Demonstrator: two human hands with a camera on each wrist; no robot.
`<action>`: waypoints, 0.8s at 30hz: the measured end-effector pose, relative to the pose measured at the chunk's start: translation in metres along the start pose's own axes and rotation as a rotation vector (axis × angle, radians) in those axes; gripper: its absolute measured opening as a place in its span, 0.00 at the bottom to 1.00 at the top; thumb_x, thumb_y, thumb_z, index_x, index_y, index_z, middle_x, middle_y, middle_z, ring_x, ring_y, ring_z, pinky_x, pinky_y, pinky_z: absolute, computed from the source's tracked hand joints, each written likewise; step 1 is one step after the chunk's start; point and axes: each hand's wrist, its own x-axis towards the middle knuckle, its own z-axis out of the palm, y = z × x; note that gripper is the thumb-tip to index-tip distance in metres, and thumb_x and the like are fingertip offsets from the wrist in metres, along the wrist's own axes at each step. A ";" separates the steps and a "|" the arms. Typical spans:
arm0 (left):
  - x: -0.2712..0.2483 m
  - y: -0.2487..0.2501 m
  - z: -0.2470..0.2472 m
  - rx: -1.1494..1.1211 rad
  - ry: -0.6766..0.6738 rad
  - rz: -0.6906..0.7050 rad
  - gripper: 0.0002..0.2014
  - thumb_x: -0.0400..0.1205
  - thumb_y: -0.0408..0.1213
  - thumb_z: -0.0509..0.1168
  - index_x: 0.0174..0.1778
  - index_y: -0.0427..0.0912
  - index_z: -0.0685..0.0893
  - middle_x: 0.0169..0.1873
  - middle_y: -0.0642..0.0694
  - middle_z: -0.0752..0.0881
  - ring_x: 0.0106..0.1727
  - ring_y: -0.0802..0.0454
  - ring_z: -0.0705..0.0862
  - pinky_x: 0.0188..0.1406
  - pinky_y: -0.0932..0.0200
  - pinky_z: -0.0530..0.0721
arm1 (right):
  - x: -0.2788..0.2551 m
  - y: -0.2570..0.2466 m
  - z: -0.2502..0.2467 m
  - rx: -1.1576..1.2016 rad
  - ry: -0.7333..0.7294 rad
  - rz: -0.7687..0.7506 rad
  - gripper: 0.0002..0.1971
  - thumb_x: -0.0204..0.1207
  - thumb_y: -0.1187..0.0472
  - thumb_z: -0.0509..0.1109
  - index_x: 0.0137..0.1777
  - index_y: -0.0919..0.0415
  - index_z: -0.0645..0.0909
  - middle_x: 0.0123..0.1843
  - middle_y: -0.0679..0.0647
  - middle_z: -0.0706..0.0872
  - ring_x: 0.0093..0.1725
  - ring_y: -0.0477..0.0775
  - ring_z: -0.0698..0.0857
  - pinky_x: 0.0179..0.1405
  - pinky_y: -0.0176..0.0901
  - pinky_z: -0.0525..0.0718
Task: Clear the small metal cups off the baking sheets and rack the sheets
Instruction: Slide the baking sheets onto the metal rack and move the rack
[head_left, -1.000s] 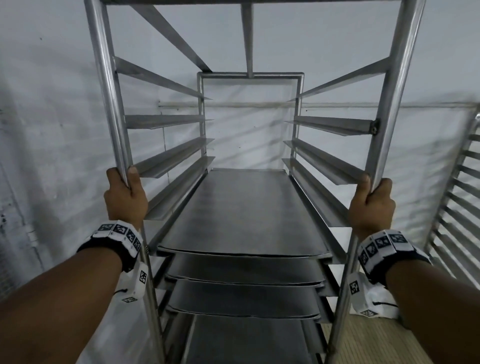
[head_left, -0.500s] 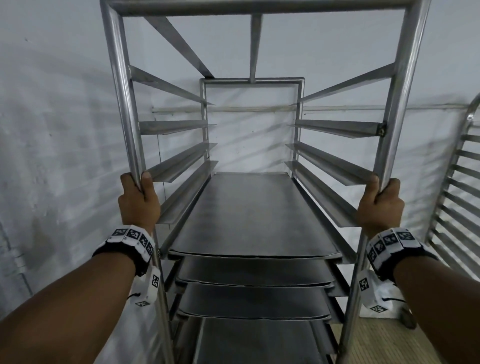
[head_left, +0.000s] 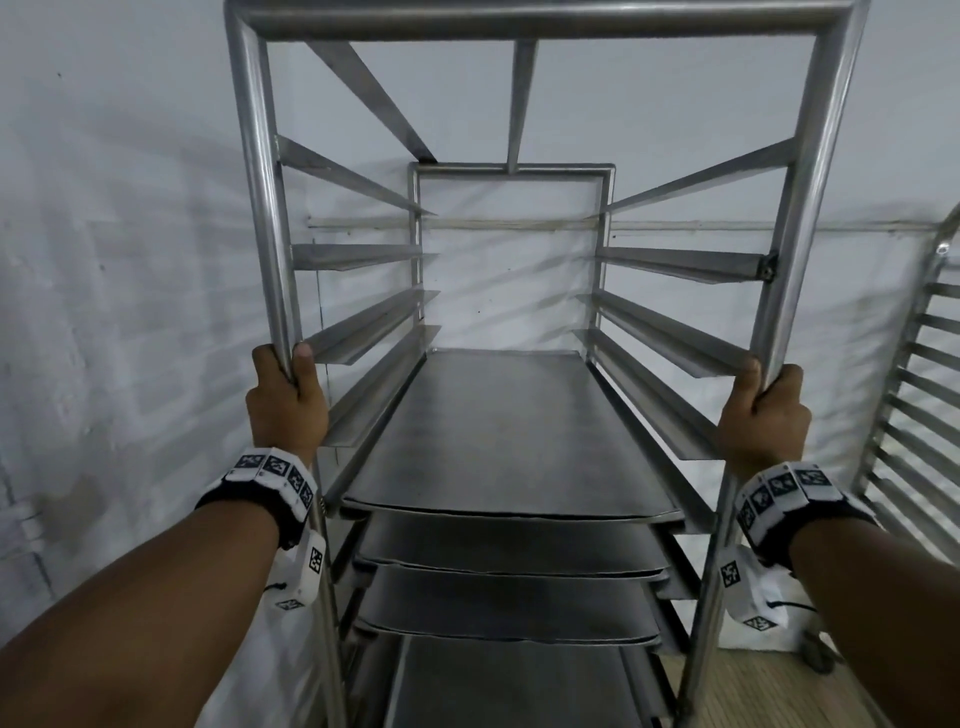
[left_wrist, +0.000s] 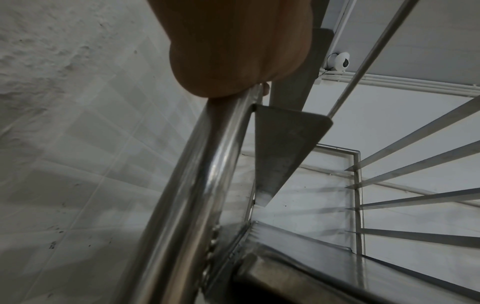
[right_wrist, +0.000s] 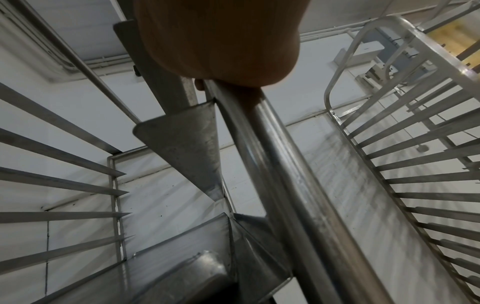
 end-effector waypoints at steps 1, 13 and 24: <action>0.000 0.001 0.000 -0.002 -0.003 -0.001 0.22 0.92 0.51 0.54 0.60 0.31 0.73 0.36 0.39 0.80 0.39 0.26 0.83 0.35 0.48 0.71 | 0.001 0.001 0.001 0.003 -0.001 -0.002 0.21 0.88 0.45 0.55 0.55 0.68 0.68 0.34 0.63 0.76 0.33 0.64 0.72 0.34 0.52 0.69; -0.006 0.004 0.007 0.005 -0.009 0.001 0.23 0.92 0.53 0.53 0.61 0.32 0.72 0.30 0.45 0.77 0.32 0.39 0.76 0.34 0.48 0.73 | 0.011 0.010 0.001 0.002 -0.007 -0.027 0.22 0.89 0.46 0.55 0.54 0.69 0.68 0.32 0.63 0.75 0.32 0.65 0.72 0.33 0.52 0.69; -0.007 0.005 0.008 0.002 -0.030 -0.013 0.23 0.92 0.54 0.53 0.61 0.33 0.71 0.29 0.49 0.76 0.32 0.39 0.76 0.35 0.49 0.71 | 0.011 0.016 0.003 -0.012 0.005 -0.054 0.18 0.88 0.46 0.54 0.63 0.63 0.66 0.35 0.65 0.79 0.37 0.76 0.81 0.34 0.53 0.71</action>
